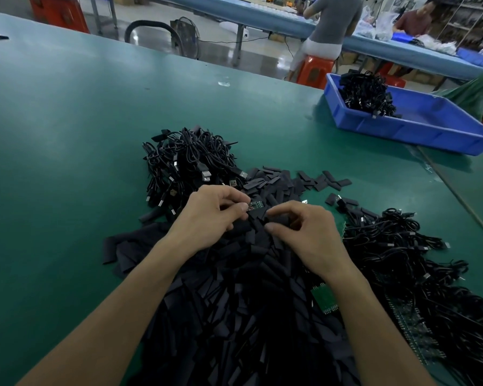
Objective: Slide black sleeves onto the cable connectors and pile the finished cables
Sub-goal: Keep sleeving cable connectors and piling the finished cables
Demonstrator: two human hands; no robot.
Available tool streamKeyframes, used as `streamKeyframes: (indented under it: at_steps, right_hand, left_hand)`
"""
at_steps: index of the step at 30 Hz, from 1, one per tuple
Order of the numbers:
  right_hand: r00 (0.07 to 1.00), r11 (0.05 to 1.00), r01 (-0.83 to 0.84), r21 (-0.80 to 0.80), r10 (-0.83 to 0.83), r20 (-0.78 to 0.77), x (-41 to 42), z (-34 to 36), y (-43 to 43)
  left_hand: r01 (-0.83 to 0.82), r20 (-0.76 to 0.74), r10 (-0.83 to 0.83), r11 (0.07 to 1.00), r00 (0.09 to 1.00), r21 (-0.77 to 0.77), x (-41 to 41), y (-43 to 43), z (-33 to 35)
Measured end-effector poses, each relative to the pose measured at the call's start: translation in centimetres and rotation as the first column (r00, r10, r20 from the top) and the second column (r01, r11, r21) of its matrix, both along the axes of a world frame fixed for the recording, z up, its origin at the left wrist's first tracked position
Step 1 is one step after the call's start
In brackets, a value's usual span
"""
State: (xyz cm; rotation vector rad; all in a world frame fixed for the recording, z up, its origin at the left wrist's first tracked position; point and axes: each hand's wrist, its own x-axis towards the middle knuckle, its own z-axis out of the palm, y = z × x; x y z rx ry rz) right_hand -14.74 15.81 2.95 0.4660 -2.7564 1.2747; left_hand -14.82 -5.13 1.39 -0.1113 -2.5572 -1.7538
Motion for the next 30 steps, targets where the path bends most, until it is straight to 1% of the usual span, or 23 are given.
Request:
streamKeyframes:
  at_steps: [4,6,14,22,30]
  right_hand:
    - [0.995,0.978,0.102,-0.183,-0.104,0.0,-0.1,0.1,-0.3]
    - [0.991,0.958,0.129,-0.255,-0.129,0.017,-0.2,0.1,-0.3]
    - [0.988,0.934,0.137,-0.331,-0.152,-0.019,-0.2,-0.3,-0.6]
    - [0.987,0.895,0.148,-0.422,-0.16,0.006,0.0,-0.3,-0.8]
    - [0.985,0.884,0.165,-0.437,-0.172,0.024,0.2,-0.3,-0.9]
  left_hand:
    - [0.01,-0.009,-0.01,1.0,1.0,0.002,0.0,0.1,0.0]
    - [0.015,-0.012,-0.015,1.0,1.0,0.006,0.1,0.1,0.1]
    - [0.029,-0.013,-0.028,0.997,1.0,0.068,0.3,0.1,0.7]
    - [0.044,0.002,-0.044,0.992,0.999,0.122,0.6,0.5,1.2]
    - [0.082,0.007,-0.084,0.983,0.996,0.163,0.9,0.9,1.4]
